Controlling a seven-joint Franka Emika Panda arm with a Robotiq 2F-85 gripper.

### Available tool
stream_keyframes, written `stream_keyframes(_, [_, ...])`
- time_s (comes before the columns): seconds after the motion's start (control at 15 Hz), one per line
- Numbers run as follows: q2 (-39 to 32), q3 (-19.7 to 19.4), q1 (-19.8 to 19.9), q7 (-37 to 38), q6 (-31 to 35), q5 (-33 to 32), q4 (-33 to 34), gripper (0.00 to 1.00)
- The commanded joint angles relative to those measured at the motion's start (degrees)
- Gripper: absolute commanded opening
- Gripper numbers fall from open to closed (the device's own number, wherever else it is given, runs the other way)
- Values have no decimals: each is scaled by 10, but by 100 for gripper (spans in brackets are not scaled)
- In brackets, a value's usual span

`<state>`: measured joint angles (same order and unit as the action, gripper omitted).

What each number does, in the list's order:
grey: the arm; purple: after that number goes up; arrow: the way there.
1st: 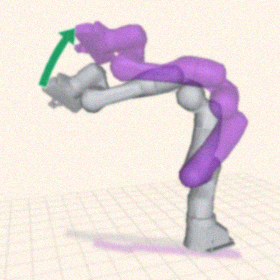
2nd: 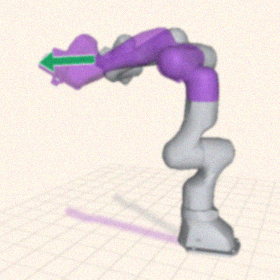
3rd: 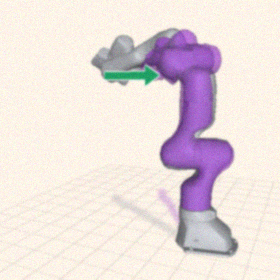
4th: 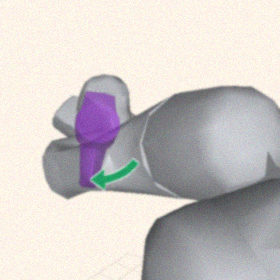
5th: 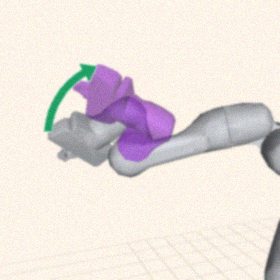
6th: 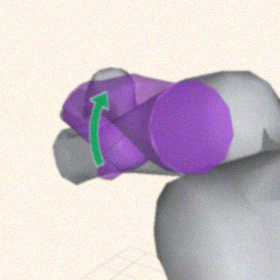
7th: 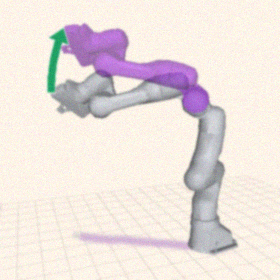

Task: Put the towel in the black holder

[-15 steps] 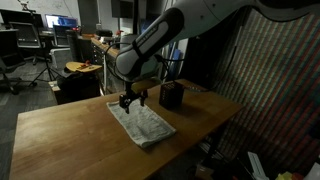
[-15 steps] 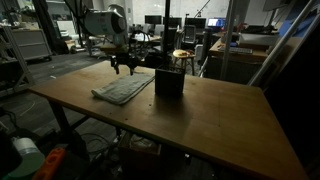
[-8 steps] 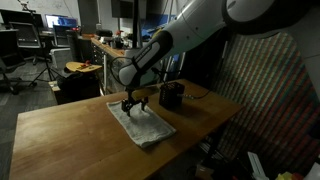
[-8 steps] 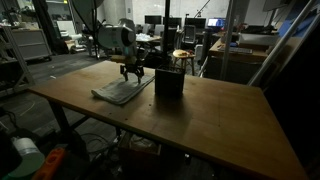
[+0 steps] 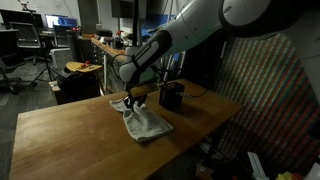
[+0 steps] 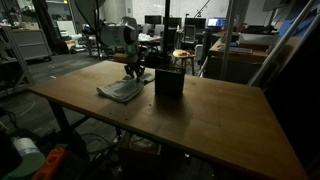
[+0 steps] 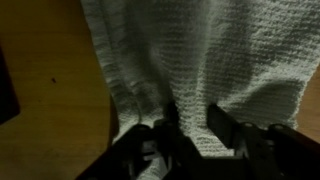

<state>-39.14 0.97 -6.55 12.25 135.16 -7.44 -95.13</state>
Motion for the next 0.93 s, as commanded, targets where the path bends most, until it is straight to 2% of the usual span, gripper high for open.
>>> stream_keyframes(0.0, [26, -17, -15, 15, -18, 2, 1, 7])
stream_keyframes(0.2, [46, -21, -17, 19, -30, -2, -3, 0])
stream_keyframes(0.33, [59, -25, -18, 23, -39, -6, -4, 4])
stream_keyframes(0.87, [106, -42, -15, 34, -73, -31, -2, 4])
